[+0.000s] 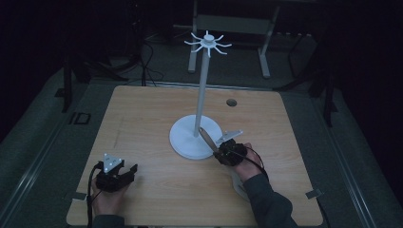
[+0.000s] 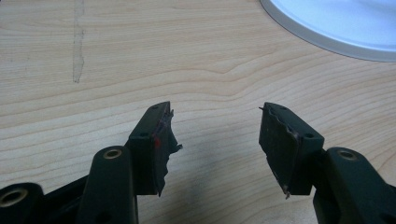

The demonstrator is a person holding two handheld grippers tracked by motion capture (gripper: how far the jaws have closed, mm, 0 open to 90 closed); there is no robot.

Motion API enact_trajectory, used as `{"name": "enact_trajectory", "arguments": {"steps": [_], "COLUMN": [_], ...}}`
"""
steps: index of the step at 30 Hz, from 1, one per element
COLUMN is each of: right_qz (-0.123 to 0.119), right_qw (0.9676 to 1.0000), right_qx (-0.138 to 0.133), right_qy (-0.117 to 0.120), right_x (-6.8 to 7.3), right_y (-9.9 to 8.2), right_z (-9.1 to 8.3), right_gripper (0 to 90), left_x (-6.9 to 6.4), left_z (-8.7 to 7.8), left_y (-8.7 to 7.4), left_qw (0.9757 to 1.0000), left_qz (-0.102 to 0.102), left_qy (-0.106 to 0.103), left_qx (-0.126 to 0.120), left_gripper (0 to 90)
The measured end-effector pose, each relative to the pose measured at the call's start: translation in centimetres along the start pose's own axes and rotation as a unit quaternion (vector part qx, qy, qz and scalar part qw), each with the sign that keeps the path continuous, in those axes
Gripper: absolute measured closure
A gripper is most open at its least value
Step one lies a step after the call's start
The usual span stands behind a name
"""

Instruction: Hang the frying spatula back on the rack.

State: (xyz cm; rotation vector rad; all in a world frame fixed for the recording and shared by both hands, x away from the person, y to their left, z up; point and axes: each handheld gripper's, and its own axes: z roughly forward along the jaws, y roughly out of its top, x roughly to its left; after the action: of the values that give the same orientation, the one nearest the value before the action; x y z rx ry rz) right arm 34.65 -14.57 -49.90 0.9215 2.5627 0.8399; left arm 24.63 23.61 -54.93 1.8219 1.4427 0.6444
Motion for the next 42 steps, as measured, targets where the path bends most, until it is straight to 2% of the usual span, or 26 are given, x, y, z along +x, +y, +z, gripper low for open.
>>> {"name": "enact_trajectory", "arguments": {"steps": [6, 12, 22, 34, 42], "right_qz": [0.001, 0.007, 0.02, 0.027, 0.022], "right_qw": [0.9992, 0.9965, 0.9877, 0.9797, 0.9744], "right_qx": [-0.039, -0.082, -0.151, -0.195, -0.22], "right_qy": [-0.007, -0.017, -0.035, -0.04, -0.043], "right_x": [-0.2, -0.4, -0.9, -1.2, -1.1], "right_y": [0.5, 1.1, 1.8, 2.6, 3.0], "right_z": [-1.4, -2.9, -5.1, -6.4, -6.9], "right_gripper": [74.3, 74.4, 74.5, 74.5, 74.6], "left_x": [0.0, 0.0, 0.0, 0.0, 0.0], "left_z": [0.0, 0.0, 0.0, 0.0, 0.0], "left_y": [0.0, 0.0, 0.0, 0.0, 0.0], "left_qw": [1.0, 1.0, 1.0, 1.0, 1.0], "left_qz": [0.0, 0.0, -0.002, 0.0, 0.001], "left_qy": [0.0, 0.001, 0.001, 0.004, 0.005], "left_qx": [0.0, 0.0, -0.001, 0.001, -0.002], "left_gripper": [44.4, 44.4, 44.4, 44.1, 43.5]}}
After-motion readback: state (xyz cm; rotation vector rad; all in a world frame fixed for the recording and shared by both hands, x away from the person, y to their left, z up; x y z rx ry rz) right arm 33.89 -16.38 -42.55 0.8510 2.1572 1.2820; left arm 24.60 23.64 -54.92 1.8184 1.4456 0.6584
